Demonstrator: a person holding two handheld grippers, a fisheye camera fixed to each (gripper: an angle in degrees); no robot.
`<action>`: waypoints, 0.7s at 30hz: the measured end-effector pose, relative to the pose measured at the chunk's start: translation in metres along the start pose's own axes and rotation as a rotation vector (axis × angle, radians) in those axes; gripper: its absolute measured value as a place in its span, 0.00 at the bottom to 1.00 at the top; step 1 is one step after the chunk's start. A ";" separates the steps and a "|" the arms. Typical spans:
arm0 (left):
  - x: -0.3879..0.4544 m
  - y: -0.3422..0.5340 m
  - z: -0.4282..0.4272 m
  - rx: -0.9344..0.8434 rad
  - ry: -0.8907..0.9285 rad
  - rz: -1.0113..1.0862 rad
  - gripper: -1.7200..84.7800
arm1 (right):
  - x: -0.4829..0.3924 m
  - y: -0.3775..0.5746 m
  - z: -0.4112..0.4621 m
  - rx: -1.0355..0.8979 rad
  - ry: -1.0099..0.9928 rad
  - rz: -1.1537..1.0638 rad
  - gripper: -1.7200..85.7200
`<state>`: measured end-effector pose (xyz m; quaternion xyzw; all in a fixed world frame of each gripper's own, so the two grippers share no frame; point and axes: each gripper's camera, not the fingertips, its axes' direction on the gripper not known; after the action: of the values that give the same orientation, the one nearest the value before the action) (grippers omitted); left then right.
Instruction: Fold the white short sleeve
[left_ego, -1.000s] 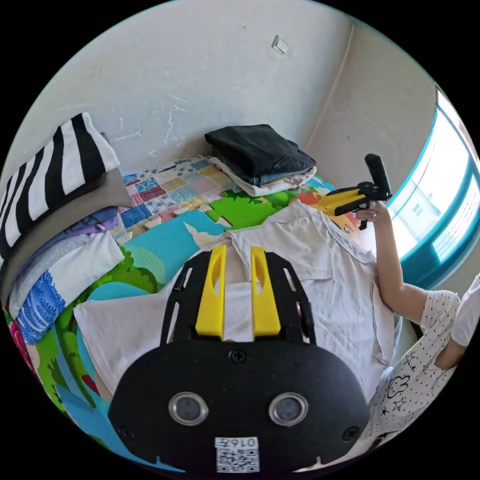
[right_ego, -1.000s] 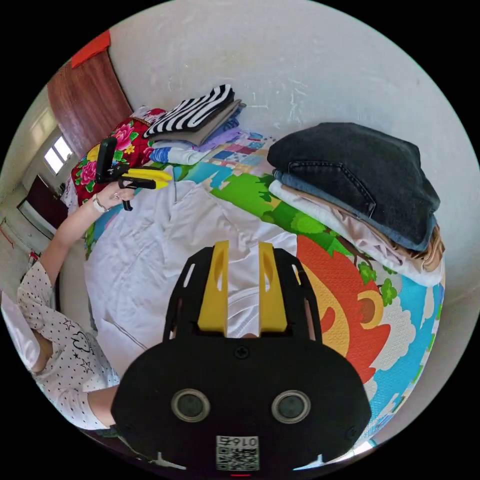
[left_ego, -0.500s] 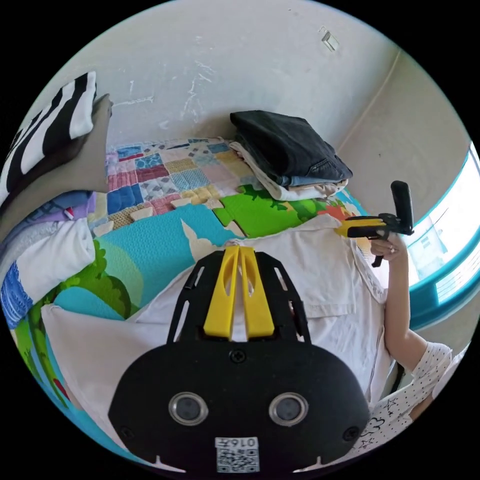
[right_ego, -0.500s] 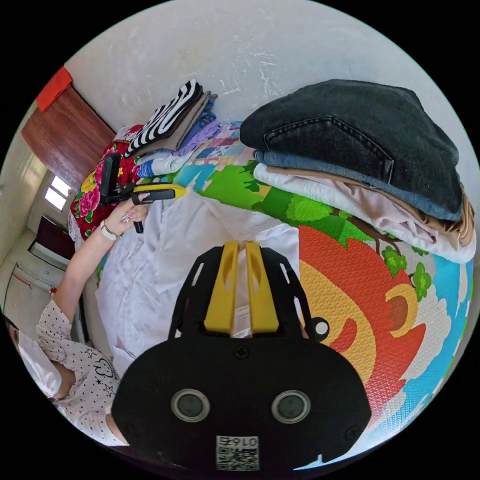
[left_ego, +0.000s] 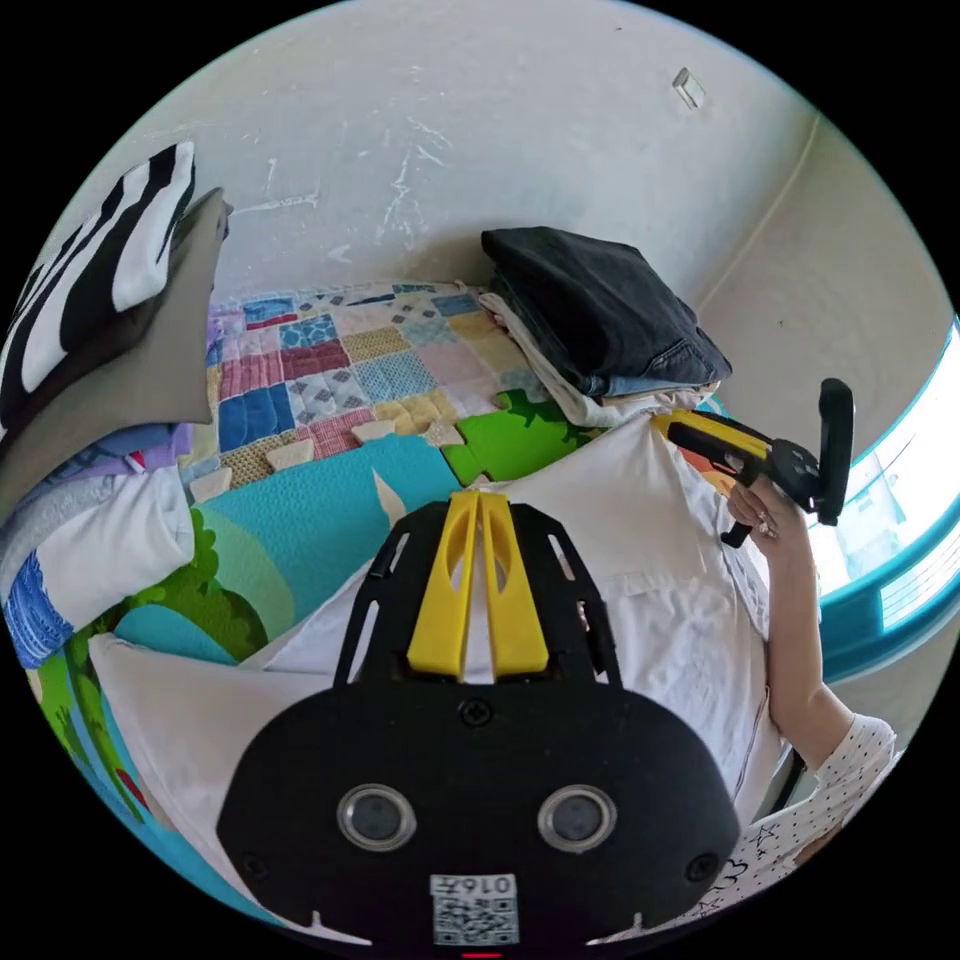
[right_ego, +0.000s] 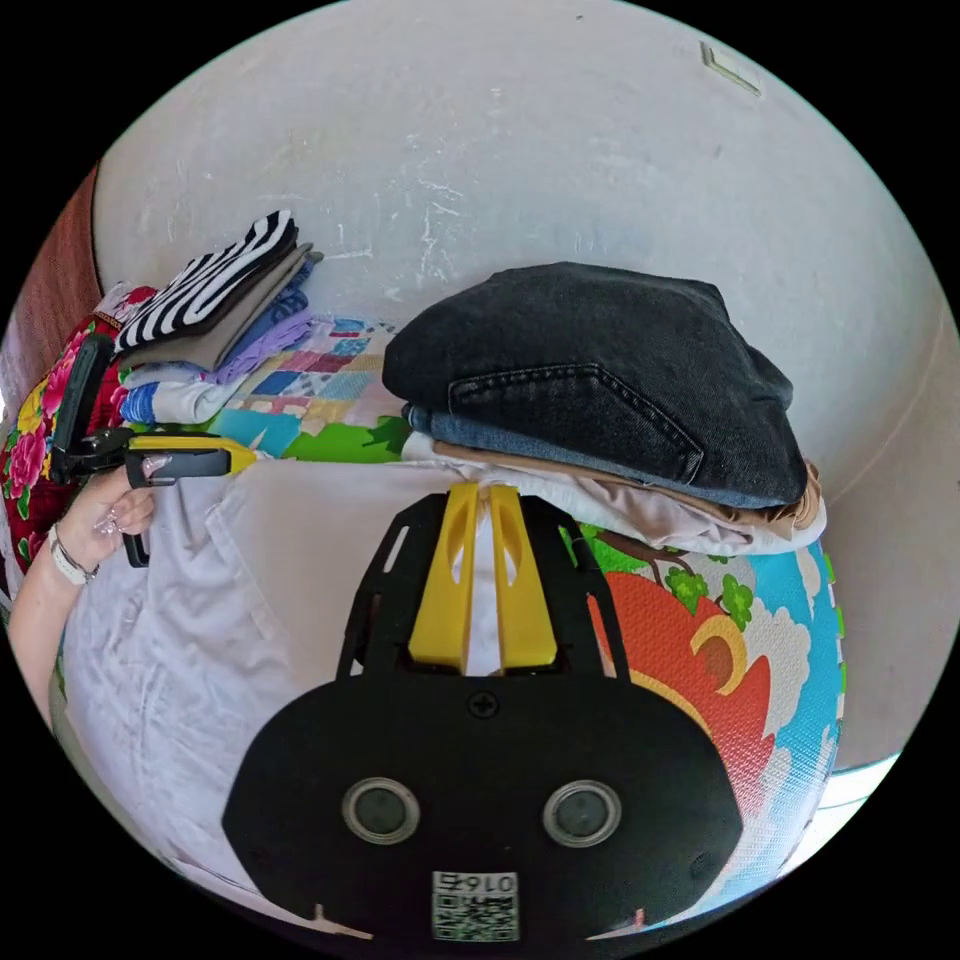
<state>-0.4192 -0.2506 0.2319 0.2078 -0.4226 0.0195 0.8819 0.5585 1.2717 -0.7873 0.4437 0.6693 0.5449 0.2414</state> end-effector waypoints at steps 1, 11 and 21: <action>0.000 -0.002 0.001 -0.005 -0.008 -0.004 0.01 | -0.003 -0.004 0.004 -0.027 0.027 -0.010 0.03; 0.013 -0.026 -0.015 -0.055 -0.045 0.040 0.01 | 0.035 -0.018 -0.008 -0.162 0.031 0.061 0.04; 0.006 -0.026 -0.083 -0.099 0.114 0.028 0.01 | 0.051 -0.042 -0.064 -0.138 -0.211 0.095 0.07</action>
<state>-0.3486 -0.2437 0.1815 0.1566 -0.3750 0.0225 0.9134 0.4676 1.2816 -0.8000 0.5119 0.5794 0.5508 0.3144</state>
